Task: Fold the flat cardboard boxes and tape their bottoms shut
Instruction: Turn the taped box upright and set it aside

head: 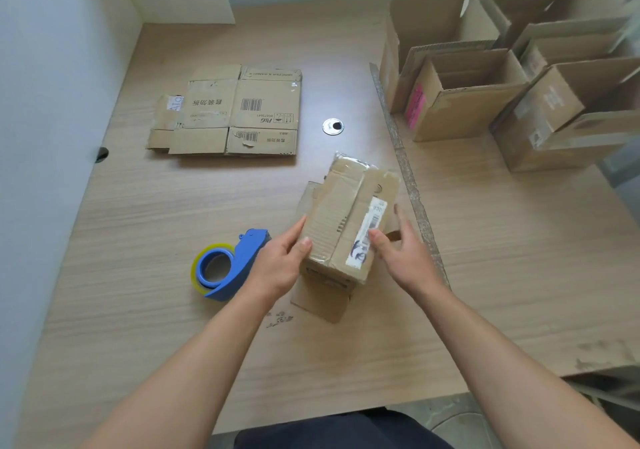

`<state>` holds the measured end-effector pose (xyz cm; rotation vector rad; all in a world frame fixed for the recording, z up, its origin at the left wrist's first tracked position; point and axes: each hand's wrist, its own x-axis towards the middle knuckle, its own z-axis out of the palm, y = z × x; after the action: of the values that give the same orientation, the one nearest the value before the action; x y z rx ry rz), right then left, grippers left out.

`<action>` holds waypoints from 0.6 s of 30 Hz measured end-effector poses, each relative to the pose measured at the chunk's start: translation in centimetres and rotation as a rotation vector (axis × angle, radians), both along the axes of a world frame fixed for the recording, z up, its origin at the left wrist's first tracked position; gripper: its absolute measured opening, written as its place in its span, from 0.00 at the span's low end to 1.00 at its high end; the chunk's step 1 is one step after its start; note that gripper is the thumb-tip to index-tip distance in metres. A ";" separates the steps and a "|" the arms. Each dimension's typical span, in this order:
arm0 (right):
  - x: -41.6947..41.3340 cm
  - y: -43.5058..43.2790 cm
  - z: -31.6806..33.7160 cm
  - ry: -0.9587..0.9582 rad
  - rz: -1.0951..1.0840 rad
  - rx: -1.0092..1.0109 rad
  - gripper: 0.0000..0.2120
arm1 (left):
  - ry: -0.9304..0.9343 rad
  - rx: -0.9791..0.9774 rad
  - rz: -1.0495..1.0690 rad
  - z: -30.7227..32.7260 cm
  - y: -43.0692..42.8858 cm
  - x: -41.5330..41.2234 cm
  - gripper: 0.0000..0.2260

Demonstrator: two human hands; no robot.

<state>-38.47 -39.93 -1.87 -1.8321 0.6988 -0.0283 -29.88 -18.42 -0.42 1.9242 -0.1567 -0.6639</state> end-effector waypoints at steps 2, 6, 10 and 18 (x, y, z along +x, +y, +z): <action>0.6 -1.8 0.7 -0.038 -0.086 -0.173 0.37 | -0.095 0.172 -0.136 0.6 0.4 0.5 0.20; 3.3 -4.9 2.8 -0.099 0.173 -0.438 0.31 | -0.200 0.352 -0.375 1.8 0.7 1.8 0.20; 4.9 -6.2 2.9 -0.025 0.390 -0.301 0.22 | -0.252 0.412 -0.371 1.9 0.6 2.2 0.18; 4.7 -5.5 1.2 -0.041 0.226 -0.151 0.21 | -0.363 0.380 0.102 0.6 0.1 -0.1 0.10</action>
<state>-33.74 -45.41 -0.63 -2.0402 0.4679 0.0313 -29.99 -18.29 0.22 2.3921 -0.1658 -0.2826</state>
